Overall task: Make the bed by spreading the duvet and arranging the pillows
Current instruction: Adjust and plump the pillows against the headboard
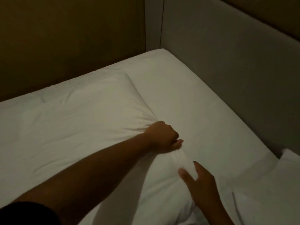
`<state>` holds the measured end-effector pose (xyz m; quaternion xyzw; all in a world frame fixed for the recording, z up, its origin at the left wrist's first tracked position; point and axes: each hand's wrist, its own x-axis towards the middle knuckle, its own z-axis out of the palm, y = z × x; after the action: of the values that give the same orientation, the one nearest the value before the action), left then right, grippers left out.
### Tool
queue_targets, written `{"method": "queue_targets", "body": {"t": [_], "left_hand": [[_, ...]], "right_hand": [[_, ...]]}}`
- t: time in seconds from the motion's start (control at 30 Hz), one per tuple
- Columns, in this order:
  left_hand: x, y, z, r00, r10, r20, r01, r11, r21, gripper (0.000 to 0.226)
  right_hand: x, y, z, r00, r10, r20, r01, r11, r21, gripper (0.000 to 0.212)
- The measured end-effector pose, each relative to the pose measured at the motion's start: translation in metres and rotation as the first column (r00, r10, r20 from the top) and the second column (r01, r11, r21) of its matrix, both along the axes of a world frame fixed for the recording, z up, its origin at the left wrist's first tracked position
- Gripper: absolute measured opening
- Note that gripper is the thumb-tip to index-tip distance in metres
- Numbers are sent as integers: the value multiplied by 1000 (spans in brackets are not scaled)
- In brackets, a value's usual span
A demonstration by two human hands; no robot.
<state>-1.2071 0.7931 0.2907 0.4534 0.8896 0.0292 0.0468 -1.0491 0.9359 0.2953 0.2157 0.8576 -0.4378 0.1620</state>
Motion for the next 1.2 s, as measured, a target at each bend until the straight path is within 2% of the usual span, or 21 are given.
{"method": "queue_targets", "body": {"t": [0.07,0.1,0.2,0.27,0.37,0.43,0.5,0.53,0.63,0.7,0.83,0.9,1.03,1.2], "left_hand": [[-3,15,-18,999,10,39,-9,999,-37,47],[-3,19,-30,998,17,63,-13,997,-70,47],[6,14,-65,993,36,110,-19,988,-152,51],[13,5,-81,993,44,114,-23,983,-183,51],[17,-2,-86,996,25,80,-15,992,-128,44],[19,-6,-78,998,50,27,-50,999,-7,28],[20,-18,-62,987,161,-16,-156,972,175,17],[22,-28,-54,969,246,-33,-229,939,256,19],[31,-82,-15,855,519,0,-488,804,339,33],[40,-127,1,713,701,22,-671,673,312,40],[67,-218,-8,373,924,85,-921,357,153,58],[83,-253,-23,269,957,109,-961,259,100,63],[91,-289,-63,183,976,122,-979,170,109,62],[65,-296,-122,169,978,119,-985,164,51,66]], "right_hand": [[-7,12,-19,998,-2,56,2,1000,0,29],[-8,14,-31,997,5,83,-6,1000,8,37],[-1,10,-74,993,18,119,-19,1000,11,85],[3,6,-91,982,33,186,-33,999,-6,99],[4,4,-91,968,83,236,-89,996,13,104],[0,2,-81,975,121,188,-132,990,49,106],[-12,-10,-60,985,156,80,-163,983,90,83],[-21,-21,-50,984,179,17,-180,977,119,71],[-57,-69,-29,920,304,-247,-244,938,245,57],[-82,-112,-22,842,398,-364,-294,905,307,57],[-134,-188,-25,711,623,-326,-385,733,561,67],[-159,-207,-38,681,680,-272,-402,658,637,71],[-184,-218,-86,708,668,-229,-382,634,672,75],[-200,-231,-145,713,670,-207,-386,622,682,75]]}}
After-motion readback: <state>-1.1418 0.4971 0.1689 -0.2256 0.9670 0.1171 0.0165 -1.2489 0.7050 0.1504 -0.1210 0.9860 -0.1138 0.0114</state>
